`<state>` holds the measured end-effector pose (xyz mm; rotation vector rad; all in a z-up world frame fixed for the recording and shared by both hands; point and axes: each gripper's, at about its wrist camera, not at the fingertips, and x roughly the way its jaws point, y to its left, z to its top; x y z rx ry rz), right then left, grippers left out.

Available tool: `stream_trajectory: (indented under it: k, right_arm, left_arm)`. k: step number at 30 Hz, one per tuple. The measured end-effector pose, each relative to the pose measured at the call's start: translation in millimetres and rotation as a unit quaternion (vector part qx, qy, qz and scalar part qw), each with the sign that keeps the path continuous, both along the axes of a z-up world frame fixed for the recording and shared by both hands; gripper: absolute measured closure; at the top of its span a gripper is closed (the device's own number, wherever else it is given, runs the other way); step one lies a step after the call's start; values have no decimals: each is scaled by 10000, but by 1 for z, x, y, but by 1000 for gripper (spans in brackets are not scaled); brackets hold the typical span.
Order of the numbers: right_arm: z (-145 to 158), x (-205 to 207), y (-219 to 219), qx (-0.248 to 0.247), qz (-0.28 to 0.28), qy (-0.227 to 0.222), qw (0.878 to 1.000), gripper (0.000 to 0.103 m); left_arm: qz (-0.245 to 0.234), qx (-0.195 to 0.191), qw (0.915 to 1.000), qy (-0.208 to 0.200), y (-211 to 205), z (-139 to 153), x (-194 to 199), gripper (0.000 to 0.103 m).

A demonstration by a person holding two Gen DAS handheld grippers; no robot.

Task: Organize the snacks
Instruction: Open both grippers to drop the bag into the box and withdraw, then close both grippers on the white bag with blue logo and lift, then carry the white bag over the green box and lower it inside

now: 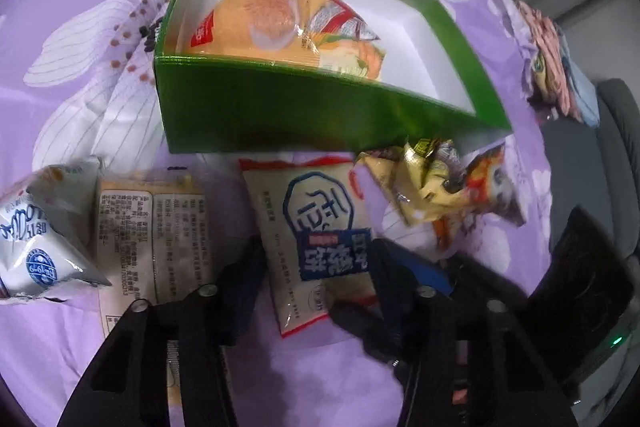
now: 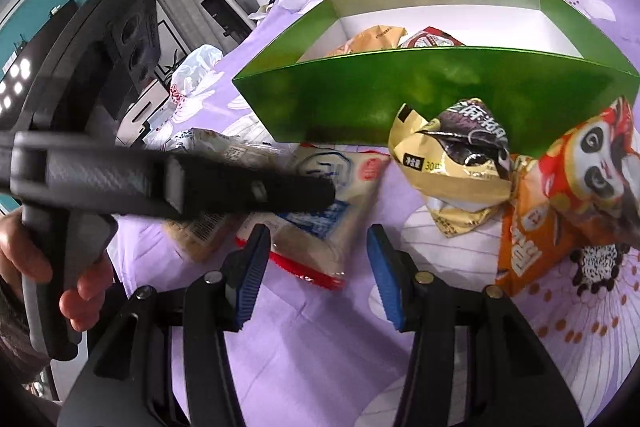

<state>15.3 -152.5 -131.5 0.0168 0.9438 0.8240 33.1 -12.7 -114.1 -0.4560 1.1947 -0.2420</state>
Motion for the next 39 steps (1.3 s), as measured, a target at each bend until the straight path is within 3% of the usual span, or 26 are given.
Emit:
stream_trajectory:
  k: [3,5,11,26,39]
  right_arm:
    - [-4,5,-1,-44,-20,63,10000,65]
    - [-5,6,-3,-125,-29,41,9999,78]
    - [-4,3,-10,-3,-93,10,10000,88]
    - [33,-24,-21,273,-165,-471,9984,92]
    - [72,-18,-31,445,-341,-1023,9932,92]
  left_arm:
    - [29,-92,9999,-50,4,0,-2,56]
    - [65,-108,9999,-70,6,0,-3,59]
    - [82,-46,9998,-173,7,3,-9,60]
    - [-3,50,9971,-755,-4,41,-35,60]
    - [-188,191,9902,-1368,-12,87,-18,60]
